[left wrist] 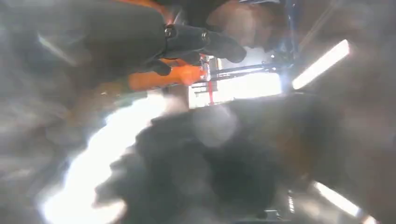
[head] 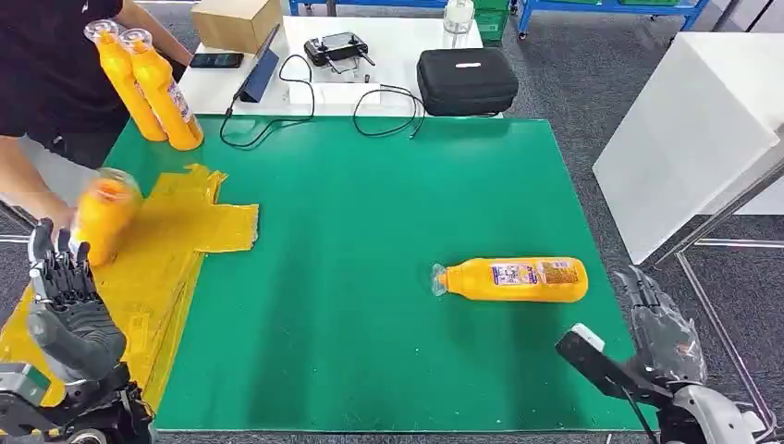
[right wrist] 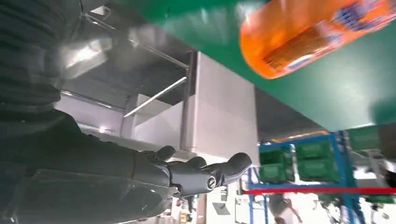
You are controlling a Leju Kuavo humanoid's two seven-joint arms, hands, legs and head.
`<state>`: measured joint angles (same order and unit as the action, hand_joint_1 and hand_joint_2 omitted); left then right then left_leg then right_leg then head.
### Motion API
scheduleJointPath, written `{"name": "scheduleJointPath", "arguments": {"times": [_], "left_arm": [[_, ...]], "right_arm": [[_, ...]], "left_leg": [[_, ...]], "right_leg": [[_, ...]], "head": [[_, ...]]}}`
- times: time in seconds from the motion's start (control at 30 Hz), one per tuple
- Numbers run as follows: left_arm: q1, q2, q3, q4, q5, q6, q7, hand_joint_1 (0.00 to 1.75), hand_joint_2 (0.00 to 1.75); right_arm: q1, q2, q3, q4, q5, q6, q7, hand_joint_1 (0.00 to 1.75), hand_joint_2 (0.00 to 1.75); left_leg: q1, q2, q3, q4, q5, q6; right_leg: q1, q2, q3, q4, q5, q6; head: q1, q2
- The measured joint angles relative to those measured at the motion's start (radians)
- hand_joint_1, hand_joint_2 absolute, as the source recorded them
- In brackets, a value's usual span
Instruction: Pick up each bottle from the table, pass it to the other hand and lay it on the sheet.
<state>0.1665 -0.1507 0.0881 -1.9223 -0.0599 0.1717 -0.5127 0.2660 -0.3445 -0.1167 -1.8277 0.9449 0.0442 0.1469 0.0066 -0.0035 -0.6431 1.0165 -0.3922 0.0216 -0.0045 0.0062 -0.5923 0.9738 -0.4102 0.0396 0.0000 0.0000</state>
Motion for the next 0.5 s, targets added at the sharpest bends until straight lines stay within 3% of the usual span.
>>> {"name": "scheduleJointPath", "arguments": {"times": [0.5], "left_arm": [[-0.027,0.000,0.003,0.002,0.062,-0.037,0.002,0.00,0.00]], "right_arm": [[-0.224,-0.010,0.045,0.216,0.032,0.040,0.020,0.00,1.75]], "left_leg": [[0.000,0.000,0.000,0.000,0.001,0.001]], "right_leg": [[0.000,0.000,0.001,0.000,0.001,0.000]], "head": [[0.000,0.000]]}}
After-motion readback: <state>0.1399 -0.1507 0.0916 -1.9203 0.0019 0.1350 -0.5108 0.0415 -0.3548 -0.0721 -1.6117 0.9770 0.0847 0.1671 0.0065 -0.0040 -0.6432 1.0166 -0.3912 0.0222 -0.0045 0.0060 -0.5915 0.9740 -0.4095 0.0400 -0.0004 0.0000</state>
